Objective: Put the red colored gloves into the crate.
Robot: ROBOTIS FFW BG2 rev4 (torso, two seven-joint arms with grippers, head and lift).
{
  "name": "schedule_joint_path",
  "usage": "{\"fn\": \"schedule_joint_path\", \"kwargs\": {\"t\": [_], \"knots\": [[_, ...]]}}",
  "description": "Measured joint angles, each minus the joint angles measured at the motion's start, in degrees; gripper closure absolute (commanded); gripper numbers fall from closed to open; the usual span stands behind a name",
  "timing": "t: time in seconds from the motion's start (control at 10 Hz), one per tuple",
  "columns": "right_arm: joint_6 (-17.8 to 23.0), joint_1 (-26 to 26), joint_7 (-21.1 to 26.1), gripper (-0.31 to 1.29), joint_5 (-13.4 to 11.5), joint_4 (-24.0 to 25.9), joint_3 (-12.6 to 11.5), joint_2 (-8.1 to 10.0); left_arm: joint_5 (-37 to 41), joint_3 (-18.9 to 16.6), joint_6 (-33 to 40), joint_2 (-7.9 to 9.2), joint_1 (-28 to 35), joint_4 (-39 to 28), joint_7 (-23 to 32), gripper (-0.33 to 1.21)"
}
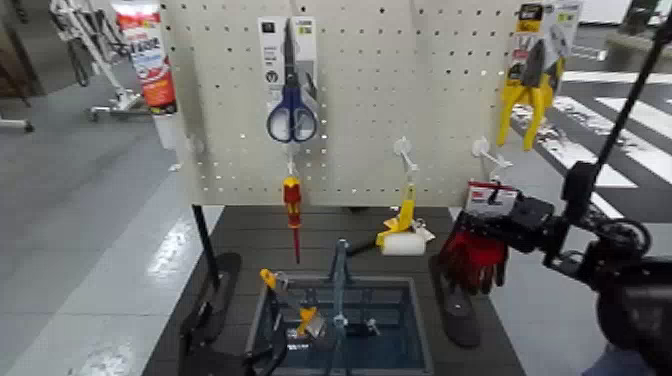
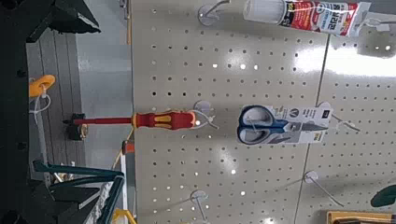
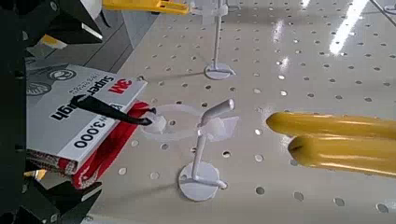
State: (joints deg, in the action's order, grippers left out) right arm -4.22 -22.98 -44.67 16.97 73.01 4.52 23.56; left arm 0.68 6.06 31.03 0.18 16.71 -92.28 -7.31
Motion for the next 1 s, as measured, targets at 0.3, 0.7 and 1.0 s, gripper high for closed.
{"fn": "schedule_joint_path", "kwargs": {"t": [0.3,0.7,1.0], "knots": [[-1.51,-0.72,-1.12,1.18,-0.67,0.21,0.78,0.36,-0.07,0.00,0.05,0.00,0.03,0.05,0.02,0.07],[-2.06,-0.77,-1.56,1.18,-0.89,0.39,1.01,0.65,-0.07,0.11,0.00,0.00,0.00,0.04,0.01,0.07],[-2.17,-0.83,-1.79,1.18,-1.01,0.59,1.01,0.84,-0.07,0.17,-0.16,0.00,-0.01,0.02,0.02,0.07]]}}
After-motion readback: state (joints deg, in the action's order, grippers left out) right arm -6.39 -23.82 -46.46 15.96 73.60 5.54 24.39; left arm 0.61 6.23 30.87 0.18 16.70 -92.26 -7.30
